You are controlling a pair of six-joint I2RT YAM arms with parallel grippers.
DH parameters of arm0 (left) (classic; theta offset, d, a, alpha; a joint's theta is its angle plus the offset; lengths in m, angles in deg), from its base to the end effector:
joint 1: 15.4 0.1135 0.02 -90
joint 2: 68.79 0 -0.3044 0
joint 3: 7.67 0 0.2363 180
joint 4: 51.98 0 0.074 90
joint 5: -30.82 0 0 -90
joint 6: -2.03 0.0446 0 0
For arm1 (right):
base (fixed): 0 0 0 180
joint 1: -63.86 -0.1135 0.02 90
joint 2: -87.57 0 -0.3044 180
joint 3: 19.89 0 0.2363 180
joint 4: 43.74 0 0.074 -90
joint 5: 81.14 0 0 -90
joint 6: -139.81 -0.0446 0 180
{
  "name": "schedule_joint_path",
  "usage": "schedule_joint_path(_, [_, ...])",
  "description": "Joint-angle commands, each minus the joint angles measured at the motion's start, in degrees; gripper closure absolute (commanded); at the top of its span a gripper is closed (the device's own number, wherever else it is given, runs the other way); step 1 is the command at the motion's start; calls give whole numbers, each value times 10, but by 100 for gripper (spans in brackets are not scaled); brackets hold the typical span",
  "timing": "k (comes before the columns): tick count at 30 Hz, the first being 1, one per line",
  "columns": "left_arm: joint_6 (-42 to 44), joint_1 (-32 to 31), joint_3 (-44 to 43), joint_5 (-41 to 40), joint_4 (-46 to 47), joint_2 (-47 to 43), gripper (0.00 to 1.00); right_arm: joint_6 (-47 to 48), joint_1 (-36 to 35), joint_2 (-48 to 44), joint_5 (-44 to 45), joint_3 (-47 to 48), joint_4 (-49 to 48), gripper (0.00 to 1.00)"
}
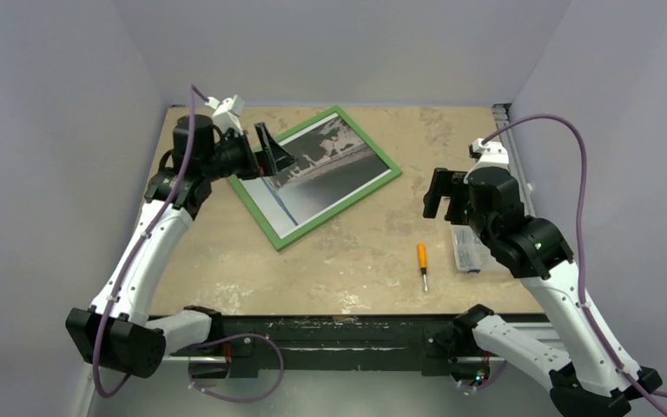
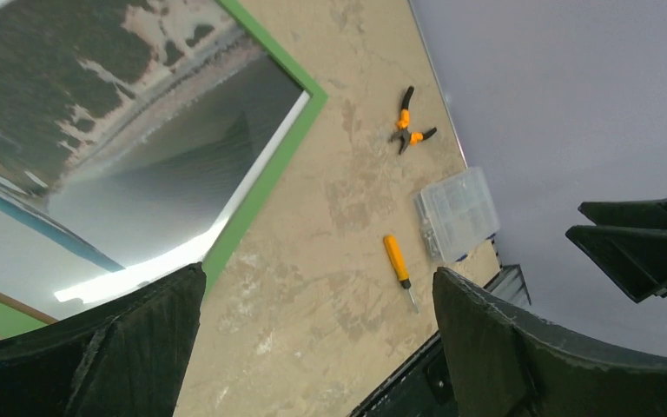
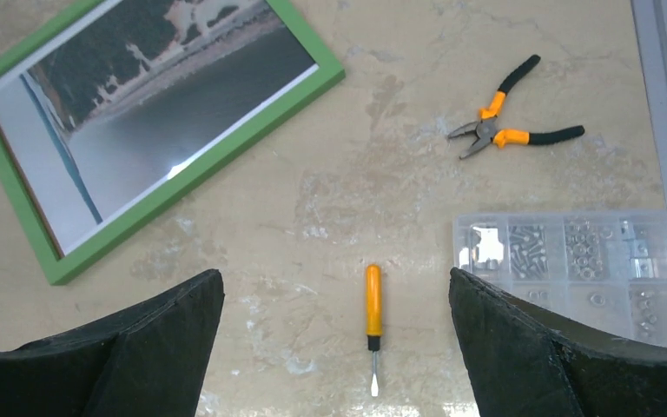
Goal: Take the photo out of the frame
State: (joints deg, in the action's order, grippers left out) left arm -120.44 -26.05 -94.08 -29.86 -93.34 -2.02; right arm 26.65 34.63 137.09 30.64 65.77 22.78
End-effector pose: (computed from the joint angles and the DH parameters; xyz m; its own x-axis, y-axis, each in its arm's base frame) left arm 0.2194 -0.0635 0.4309 -0.6334 -0.3572 -0.6865 0.3179 0.6887 -0.6516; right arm 0.1065 0.0406 0.4260 -0.4743 0.1531 -0.8670 0.0135 0.9859 0.1668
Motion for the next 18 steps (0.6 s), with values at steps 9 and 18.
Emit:
schedule_joint_path(9, [26, -120, 12, -50, 3, 105, 2, -26, -2, -11, -28, -34, -14, 1])
schedule_joint_path(18, [138, -220, -26, -195, -60, 202, 18, -39, -2, -41, -42, -65, 0, 1])
